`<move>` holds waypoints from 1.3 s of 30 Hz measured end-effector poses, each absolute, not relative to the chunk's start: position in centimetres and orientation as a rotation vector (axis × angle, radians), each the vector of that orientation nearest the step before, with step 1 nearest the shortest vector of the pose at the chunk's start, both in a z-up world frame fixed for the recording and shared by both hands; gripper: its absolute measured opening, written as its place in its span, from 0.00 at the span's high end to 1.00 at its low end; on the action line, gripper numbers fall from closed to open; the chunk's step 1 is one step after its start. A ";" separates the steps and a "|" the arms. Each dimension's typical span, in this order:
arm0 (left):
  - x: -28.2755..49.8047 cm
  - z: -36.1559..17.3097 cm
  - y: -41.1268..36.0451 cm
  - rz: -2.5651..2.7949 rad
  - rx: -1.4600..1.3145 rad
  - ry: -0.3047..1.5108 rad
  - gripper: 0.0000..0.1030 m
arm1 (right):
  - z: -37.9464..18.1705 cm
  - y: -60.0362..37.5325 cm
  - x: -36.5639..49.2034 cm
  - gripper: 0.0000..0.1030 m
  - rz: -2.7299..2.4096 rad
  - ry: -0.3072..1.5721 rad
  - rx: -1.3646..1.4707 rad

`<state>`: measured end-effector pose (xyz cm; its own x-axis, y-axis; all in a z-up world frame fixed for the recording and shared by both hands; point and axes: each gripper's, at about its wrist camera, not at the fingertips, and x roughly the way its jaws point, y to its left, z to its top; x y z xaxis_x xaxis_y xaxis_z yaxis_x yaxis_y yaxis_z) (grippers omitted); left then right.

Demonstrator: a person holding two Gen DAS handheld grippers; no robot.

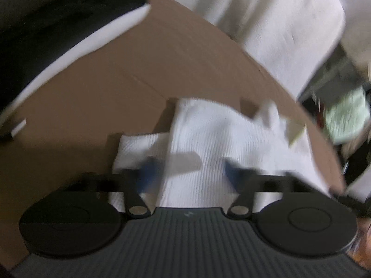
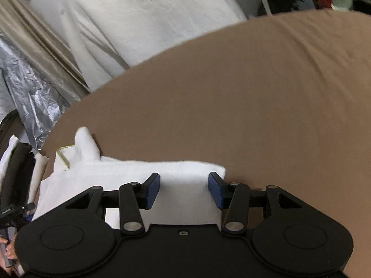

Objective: Fold clothes

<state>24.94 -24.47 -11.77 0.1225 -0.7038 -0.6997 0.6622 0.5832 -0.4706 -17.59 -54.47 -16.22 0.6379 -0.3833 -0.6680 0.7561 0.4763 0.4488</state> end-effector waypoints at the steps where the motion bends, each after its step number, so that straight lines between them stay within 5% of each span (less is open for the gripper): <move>1: 24.6 -11.7 -24.4 -1.022 -0.038 1.037 0.94 | -15.9 -54.3 -17.3 0.74 -0.737 0.529 0.763; 2: 24.2 -11.6 -24.3 -1.048 -0.040 1.023 0.94 | -15.6 -54.0 -16.9 0.87 -0.736 0.531 0.723; 4: 23.7 -11.2 -24.4 -1.085 -0.051 1.000 0.94 | -14.7 -53.1 -16.8 0.98 -0.732 0.534 0.655; 9: 21.0 -10.4 -26.6 -1.053 0.157 0.871 0.84 | -11.9 -51.3 -17.4 0.98 -0.754 0.501 0.522; 11: 20.7 -11.1 -27.5 -0.993 0.208 0.877 0.50 | -11.4 -51.3 -17.9 0.97 -0.729 0.498 0.541; 15: 21.7 -11.6 -27.5 -0.960 0.104 0.906 0.42 | -12.4 -52.6 -19.3 0.80 -0.736 0.503 0.713; 17: 22.9 -11.9 -27.6 -0.959 -0.008 0.946 0.29 | -13.4 -52.9 -20.4 0.46 -0.745 0.458 0.810; 19: 24.5 -12.6 -27.9 -0.950 -0.160 1.019 0.26 | -14.5 -52.9 -21.4 0.43 -0.778 0.448 0.863; 21: 24.8 -12.8 -28.0 -0.988 -0.242 1.020 0.48 | -15.6 -53.0 -21.7 0.42 -0.815 0.465 0.920; 22: 24.5 -13.0 -28.2 -0.998 -0.206 1.026 0.85 | -16.1 -53.0 -21.8 0.42 -0.815 0.456 0.944; 23: 24.1 -13.2 -28.6 -1.001 -0.156 1.036 0.94 | -16.4 -52.8 -21.9 0.42 -0.799 0.433 0.959; 24: 23.7 -13.4 -28.9 -1.004 -0.106 1.046 0.94 | -16.4 -52.7 -21.7 0.42 -0.786 0.427 0.950; 25: 23.0 -12.9 -29.0 -1.004 -0.069 1.010 0.94 | -16.4 -52.6 -21.5 0.55 -0.774 0.424 0.938; 26: 22.2 -12.3 -29.0 -1.002 -0.036 0.962 0.94 | -16.4 -52.5 -21.2 0.84 -0.762 0.421 0.925; 27: 21.5 -11.5 -29.0 -0.996 0.003 0.915 0.95 | -15.7 -52.1 -20.8 0.92 -0.766 0.417 0.880; 39: 21.6 -3.1 -21.6 -0.930 -0.022 0.705 0.94 | -8.7 -48.6 -15.4 0.96 -0.808 0.421 0.455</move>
<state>21.58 -21.64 -3.06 0.3930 -0.7398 -0.5461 0.7260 0.6142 -0.3094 -15.40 -48.60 -8.66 0.6192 -0.5879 -0.5205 0.7634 0.6059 0.2238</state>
